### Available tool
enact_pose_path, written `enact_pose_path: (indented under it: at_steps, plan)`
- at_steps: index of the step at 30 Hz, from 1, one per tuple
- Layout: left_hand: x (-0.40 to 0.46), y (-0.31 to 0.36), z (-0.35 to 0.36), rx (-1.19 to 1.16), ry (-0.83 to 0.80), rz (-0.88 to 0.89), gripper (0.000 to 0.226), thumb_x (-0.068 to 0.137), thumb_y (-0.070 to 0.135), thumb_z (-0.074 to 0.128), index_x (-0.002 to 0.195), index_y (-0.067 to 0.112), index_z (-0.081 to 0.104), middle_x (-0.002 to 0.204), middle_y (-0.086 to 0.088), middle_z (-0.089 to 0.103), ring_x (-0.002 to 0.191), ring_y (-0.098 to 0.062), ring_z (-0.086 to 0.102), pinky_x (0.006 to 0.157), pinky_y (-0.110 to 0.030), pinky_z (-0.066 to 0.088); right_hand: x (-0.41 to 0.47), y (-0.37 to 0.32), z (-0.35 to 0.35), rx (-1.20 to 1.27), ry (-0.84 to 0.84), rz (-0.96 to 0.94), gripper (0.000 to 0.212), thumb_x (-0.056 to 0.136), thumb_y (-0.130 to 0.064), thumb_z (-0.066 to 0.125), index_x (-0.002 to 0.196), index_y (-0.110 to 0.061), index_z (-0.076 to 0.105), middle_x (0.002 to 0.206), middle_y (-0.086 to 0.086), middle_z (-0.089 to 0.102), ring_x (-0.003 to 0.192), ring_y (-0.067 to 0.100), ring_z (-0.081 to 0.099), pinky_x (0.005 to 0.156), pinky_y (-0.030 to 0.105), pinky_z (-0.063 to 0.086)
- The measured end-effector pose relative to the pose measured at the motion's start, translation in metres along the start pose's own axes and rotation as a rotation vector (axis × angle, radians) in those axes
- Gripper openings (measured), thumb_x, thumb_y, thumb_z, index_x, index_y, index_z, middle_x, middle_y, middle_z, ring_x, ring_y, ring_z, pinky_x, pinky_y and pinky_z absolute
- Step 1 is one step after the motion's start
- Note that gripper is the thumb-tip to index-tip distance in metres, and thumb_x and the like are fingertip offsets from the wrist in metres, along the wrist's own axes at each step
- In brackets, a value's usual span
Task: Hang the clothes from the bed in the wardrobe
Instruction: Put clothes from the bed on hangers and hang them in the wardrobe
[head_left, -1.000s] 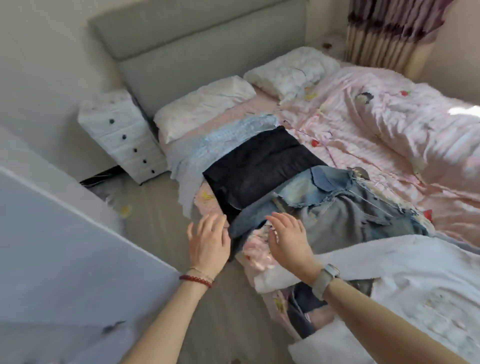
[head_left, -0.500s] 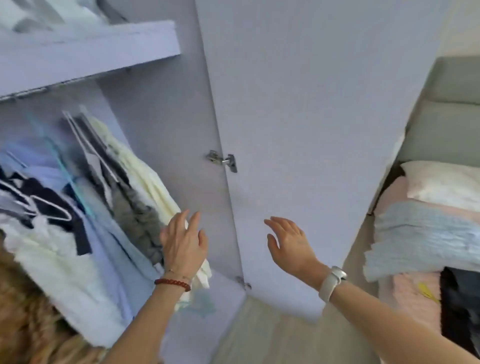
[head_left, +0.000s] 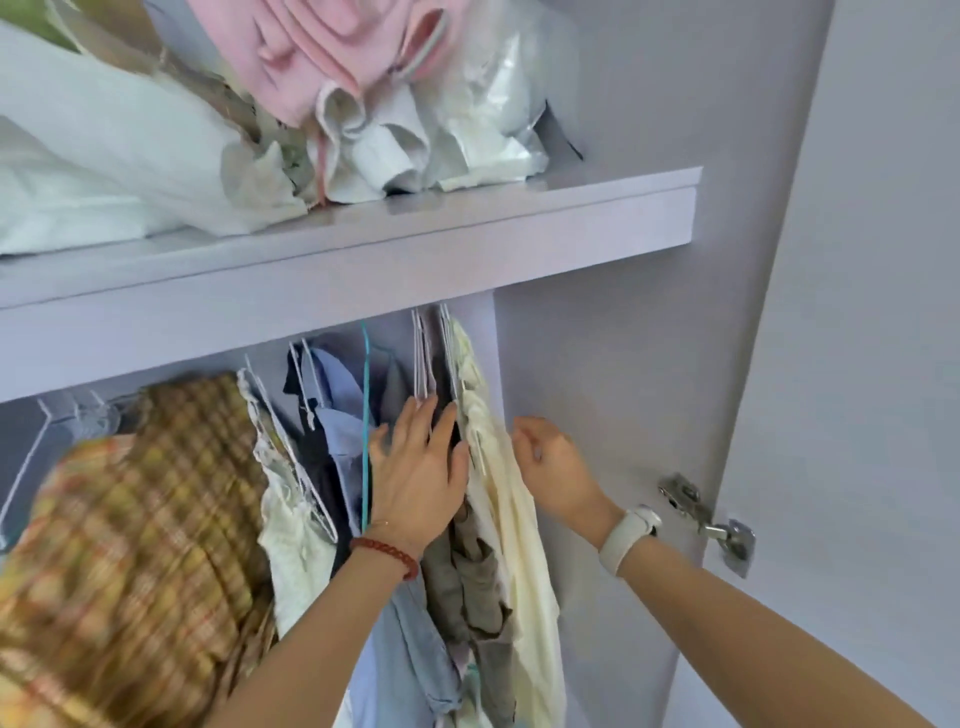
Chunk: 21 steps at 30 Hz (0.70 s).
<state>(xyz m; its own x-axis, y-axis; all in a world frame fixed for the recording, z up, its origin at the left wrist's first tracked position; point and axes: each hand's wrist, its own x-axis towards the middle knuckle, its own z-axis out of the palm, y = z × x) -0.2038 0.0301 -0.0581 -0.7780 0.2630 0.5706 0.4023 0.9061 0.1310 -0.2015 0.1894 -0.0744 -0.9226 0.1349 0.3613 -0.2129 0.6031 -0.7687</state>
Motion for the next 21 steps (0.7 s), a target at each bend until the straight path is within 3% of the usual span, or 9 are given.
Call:
enact_pose_path:
  at_steps: [2,4,8,10,12,14,17,21]
  plan:
    - [0.005,0.000,0.011,-0.040,-0.024,-0.058,0.043,0.094,0.026,0.042,0.136,0.014,0.042,0.147,-0.005,0.034,0.138,-0.019,0.026,0.106,-0.043,0.024,0.029,-0.009,0.008,0.068,-0.018,0.009,0.028,0.094,-0.024,0.046,0.111,-0.007,0.059,0.103,0.013,0.062,0.092,0.025,0.057,0.080,0.025,0.041]
    - [0.003,0.000,0.016,-0.079,0.009,-0.108,0.047,0.094,0.027,0.034,0.139,0.013,0.038,0.148,-0.003,0.033,0.138,-0.017,0.026,0.107,-0.040,0.025,0.051,-0.019,0.016,0.102,-0.053,-0.009,0.030,0.092,-0.029,0.049,0.111,-0.008,0.058,0.103,0.013,0.060,0.094,0.026,0.056,0.085,0.031,0.043]
    - [-0.005,-0.003,0.018,-0.138,-0.008,-0.156,0.047,0.097,0.019,0.032,0.144,0.014,0.027,0.151,0.000,0.026,0.140,-0.016,0.020,0.112,-0.036,0.022,0.070,-0.025,0.033,0.039,-0.154,-0.086,0.012,0.088,-0.021,0.052,0.077,-0.018,0.049,0.076,0.002,0.047,0.078,0.023,0.045,0.073,0.029,0.036]
    - [-0.007,-0.007,0.017,-0.168,-0.019,-0.156,0.049,0.096,0.015,0.033,0.145,0.015,0.024,0.152,0.001,0.024,0.140,-0.016,0.019,0.112,-0.035,0.023,0.075,-0.019,0.036,0.048,-0.172,-0.048,0.010,0.088,-0.010,0.044,0.084,-0.017,0.051,0.076,-0.001,0.046,0.078,0.022,0.045,0.071,0.026,0.034]
    - [-0.007,-0.010,0.018,-0.180,-0.024,-0.148,0.051,0.095,0.013,0.034,0.145,0.015,0.023,0.152,0.000,0.023,0.140,-0.016,0.021,0.111,-0.036,0.025,0.079,-0.014,0.032,0.049,-0.164,0.018,0.026,0.089,-0.007,0.038,0.110,-0.008,0.052,0.086,0.003,0.050,0.080,0.022,0.048,0.072,0.026,0.037]
    - [-0.007,-0.011,0.019,-0.203,-0.024,-0.139,0.052,0.095,0.012,0.035,0.145,0.013,0.022,0.151,-0.002,0.024,0.140,-0.016,0.022,0.111,-0.036,0.025,0.084,-0.013,0.026,0.045,-0.184,0.055,0.034,0.090,-0.008,0.036,0.122,-0.007,0.047,0.089,0.007,0.051,0.079,0.023,0.049,0.072,0.027,0.040]
    - [-0.008,-0.009,0.022,-0.210,-0.018,-0.150,0.053,0.095,0.012,0.037,0.145,0.013,0.021,0.152,-0.002,0.023,0.139,-0.015,0.023,0.111,-0.035,0.027,0.087,-0.016,0.020,-0.037,-0.146,0.066,0.028,0.094,-0.013,0.033,0.115,-0.003,0.048,0.092,0.016,0.057,0.084,0.033,0.055,0.075,0.035,0.045]
    - [-0.009,-0.010,0.024,-0.210,-0.005,-0.139,0.053,0.095,0.012,0.036,0.145,0.013,0.021,0.152,-0.001,0.022,0.138,-0.014,0.025,0.108,-0.030,0.028,0.086,-0.020,0.009,-0.243,0.027,-0.005,0.017,0.095,-0.012,0.034,0.100,-0.002,0.047,0.087,0.021,0.060,0.084,0.041,0.056,0.062,0.033,0.033]
